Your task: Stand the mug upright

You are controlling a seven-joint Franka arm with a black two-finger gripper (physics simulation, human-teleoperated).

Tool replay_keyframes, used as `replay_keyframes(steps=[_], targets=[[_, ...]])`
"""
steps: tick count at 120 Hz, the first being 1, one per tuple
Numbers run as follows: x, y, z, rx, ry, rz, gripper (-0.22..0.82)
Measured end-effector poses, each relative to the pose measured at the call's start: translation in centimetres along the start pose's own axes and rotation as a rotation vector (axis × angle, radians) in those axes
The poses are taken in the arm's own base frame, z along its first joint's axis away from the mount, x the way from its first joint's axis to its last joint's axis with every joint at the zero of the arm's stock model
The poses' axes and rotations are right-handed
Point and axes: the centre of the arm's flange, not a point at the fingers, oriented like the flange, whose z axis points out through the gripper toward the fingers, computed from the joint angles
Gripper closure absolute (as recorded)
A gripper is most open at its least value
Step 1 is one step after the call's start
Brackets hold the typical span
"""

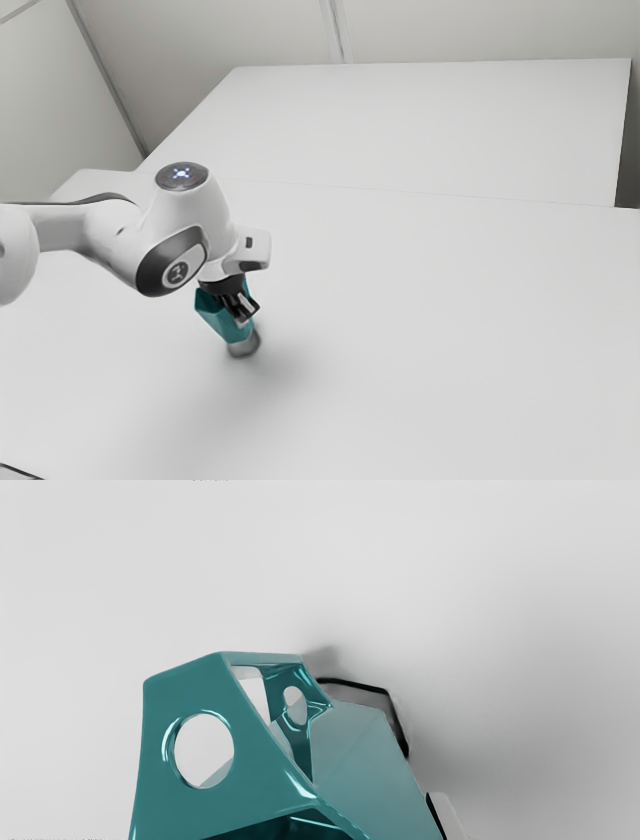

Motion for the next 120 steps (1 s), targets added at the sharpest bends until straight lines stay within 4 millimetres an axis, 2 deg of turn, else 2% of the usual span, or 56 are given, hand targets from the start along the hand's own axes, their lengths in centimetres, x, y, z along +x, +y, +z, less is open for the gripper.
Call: replay_keyframes(steps=[90,98,120], targets=[[-0.5,0.0,2.8,0.002,-0.017,-0.134,0.78],[-0.5,0.0,2.9,-0.001,-0.017,-0.140,0.72],[-0.4,-0.1,2.7,-0.006,-0.009,-0.153,0.48]])
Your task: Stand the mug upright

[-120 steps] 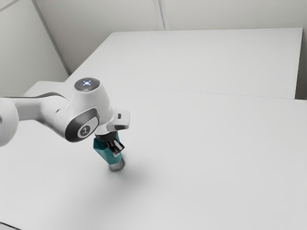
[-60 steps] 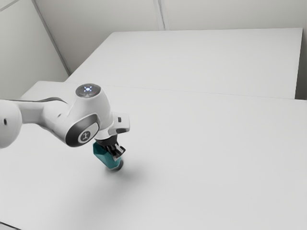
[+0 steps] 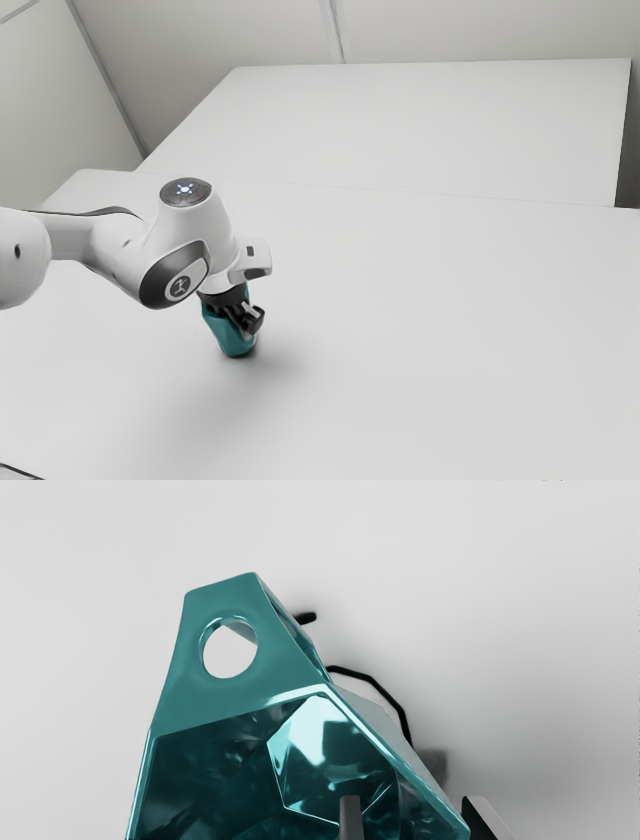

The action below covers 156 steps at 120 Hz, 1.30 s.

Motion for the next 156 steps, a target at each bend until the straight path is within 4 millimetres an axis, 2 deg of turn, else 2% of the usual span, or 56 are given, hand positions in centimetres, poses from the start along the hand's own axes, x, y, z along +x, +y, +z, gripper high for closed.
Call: replay_keyframes(steps=[26,51,81,109,156], targets=[[0.1,-0.3,-1.8,0.005,0.039,-0.016,0.22],[0.6,-0.7,-4.5,0.008,0.075,-0.038,0.09],[3.7,-1.8,-10.8,-0.077,0.057,-0.146,0.04],[5.9,-2.9,-15.6,-0.099,-0.012,-0.177,0.03],[8.5,-5.4,-21.4,-0.115,-0.083,-0.213,0.02]])
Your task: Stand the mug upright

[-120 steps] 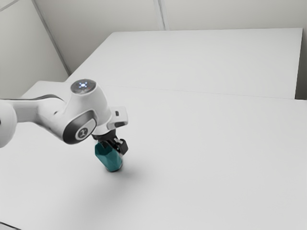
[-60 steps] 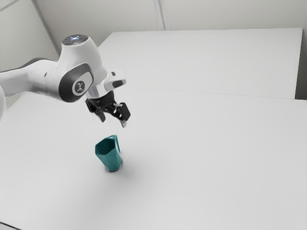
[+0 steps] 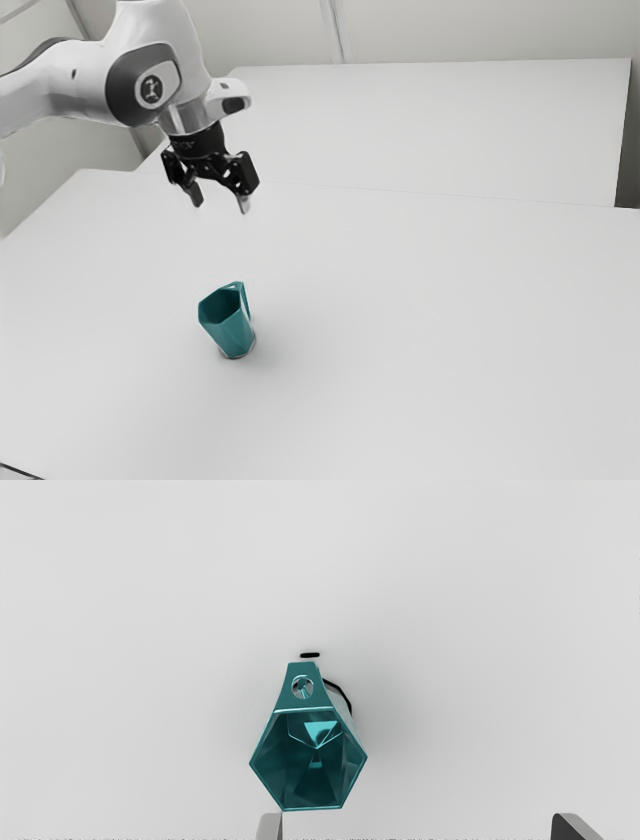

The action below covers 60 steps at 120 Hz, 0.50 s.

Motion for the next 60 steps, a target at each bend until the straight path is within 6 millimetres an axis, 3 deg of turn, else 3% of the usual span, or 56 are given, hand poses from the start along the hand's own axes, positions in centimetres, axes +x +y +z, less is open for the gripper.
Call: replay_keyframes(steps=[37,60], targets=[[0.6,-1.2,-3.9,-0.004,-0.012,-0.026,0.02],[1.0,-1.9,-5.4,-0.007,-0.025,-0.038,0.02]])
